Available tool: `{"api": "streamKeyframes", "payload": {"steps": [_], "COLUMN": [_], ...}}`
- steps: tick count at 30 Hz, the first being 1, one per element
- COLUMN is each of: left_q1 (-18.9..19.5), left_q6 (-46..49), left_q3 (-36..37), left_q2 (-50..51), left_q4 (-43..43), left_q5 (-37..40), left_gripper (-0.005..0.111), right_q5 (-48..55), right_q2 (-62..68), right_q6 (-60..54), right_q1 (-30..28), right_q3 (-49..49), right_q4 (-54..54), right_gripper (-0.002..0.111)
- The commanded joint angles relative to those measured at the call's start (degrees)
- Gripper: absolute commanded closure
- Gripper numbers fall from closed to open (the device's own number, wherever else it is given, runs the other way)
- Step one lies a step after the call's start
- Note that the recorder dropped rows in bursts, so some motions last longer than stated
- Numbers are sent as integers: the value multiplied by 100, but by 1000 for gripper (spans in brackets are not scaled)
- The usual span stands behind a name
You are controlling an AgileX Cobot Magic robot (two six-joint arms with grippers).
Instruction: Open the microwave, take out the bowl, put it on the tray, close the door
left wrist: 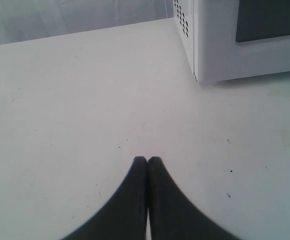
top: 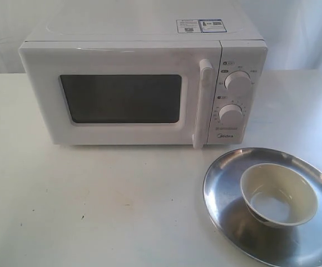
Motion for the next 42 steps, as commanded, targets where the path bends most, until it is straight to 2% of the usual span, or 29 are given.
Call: {"api": "streamKeyframes", "payload": {"steps": [1,6,9,12,16,18,19,34,42], "left_q1": [-5,-5,-5,-5,-5,-5,-5,-5,-5], "left_q6": [-33,-33,-33,-33,-33,-33,-33,-33,-33], "left_q3": [19,19,19,19,19,19,19,19,19], "left_q2": [-12,-12,-12,-12,-12,-12,-12,-12,-12], "left_q4": [-21,-21,-21,-21,-21,-21,-21,-21,-21], "left_q5": [-7,-7,-7,-7,-7,-7,-7,-7,-7], "left_gripper": [107,107,107,107,107,107,107,107,107], "right_q5": [-120,-106,28,-26,-4,-18,-32,-72,-85], "right_q2": [-19,-19,-19,-19,-19,-19,-19,-19,-19], "right_q6": [-63,-110,-954,-3384,-7577,-8777,-9027,-9814,-10023], "right_q1": [-18,-18,-18,-18,-18,-18,-18,-18,-18], "right_q3": [31,31,31,31,31,31,31,31,31], "right_q4": [-74,-74,544,3055,6926,8080,8276,9186,9213], "right_gripper": [108,108,108,108,108,108,108,108,108]}}
